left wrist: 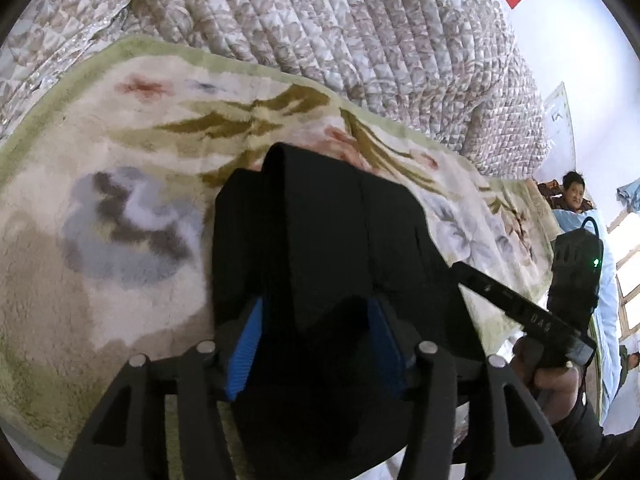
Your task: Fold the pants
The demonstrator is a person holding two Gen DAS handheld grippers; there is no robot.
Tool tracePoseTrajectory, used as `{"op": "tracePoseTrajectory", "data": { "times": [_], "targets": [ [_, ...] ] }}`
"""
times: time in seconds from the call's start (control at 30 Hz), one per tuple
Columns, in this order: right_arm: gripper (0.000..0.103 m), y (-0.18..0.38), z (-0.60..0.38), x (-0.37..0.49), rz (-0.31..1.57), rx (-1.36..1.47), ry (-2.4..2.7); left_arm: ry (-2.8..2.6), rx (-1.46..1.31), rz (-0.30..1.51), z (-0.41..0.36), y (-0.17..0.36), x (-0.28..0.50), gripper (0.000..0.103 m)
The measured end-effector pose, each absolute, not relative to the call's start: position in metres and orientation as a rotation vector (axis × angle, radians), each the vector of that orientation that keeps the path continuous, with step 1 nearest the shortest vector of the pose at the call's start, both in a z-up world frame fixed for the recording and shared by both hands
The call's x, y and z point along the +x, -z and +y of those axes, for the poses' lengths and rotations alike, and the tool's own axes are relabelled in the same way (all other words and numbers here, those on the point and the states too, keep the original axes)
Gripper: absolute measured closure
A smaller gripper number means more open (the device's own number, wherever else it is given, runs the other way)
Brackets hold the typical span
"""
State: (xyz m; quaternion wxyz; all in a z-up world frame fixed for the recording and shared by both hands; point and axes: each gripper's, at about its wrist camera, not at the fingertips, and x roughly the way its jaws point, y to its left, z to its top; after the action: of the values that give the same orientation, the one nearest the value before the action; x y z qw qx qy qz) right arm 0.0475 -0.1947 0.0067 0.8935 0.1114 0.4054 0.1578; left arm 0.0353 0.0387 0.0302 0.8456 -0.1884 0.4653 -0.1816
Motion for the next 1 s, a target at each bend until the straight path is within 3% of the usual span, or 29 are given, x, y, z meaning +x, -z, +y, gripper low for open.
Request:
{"op": "tracePoseTrajectory", "data": {
  "times": [0.27,0.33,0.4,0.5,0.77,1.0],
  "targets": [
    [0.057,-0.007,-0.198,0.046,0.842,0.248,-0.319,0.393,-0.466,0.982,0.043,-0.02,0.037,0.048],
    [0.057,-0.009,-0.197,0.045,0.838,0.246,-0.326,0.393,-0.457,0.987,0.039,-0.022,0.036,0.059],
    [0.057,-0.01,-0.195,0.043,0.833,0.234,-0.328,0.377,-0.445,0.976,0.038,-0.026,0.034,0.079],
    [0.057,-0.012,-0.195,0.04,0.823,0.23,-0.324,0.377,-0.436,0.929,0.038,-0.04,0.026,0.087],
    [0.057,-0.013,-0.198,0.041,0.833,0.241,-0.33,0.339,-0.416,0.945,0.054,-0.041,0.019,0.087],
    [0.057,-0.008,-0.196,0.04,0.862,0.244,-0.356,0.314,-0.348,0.958,0.055,-0.042,0.021,0.079]
  ]
}}
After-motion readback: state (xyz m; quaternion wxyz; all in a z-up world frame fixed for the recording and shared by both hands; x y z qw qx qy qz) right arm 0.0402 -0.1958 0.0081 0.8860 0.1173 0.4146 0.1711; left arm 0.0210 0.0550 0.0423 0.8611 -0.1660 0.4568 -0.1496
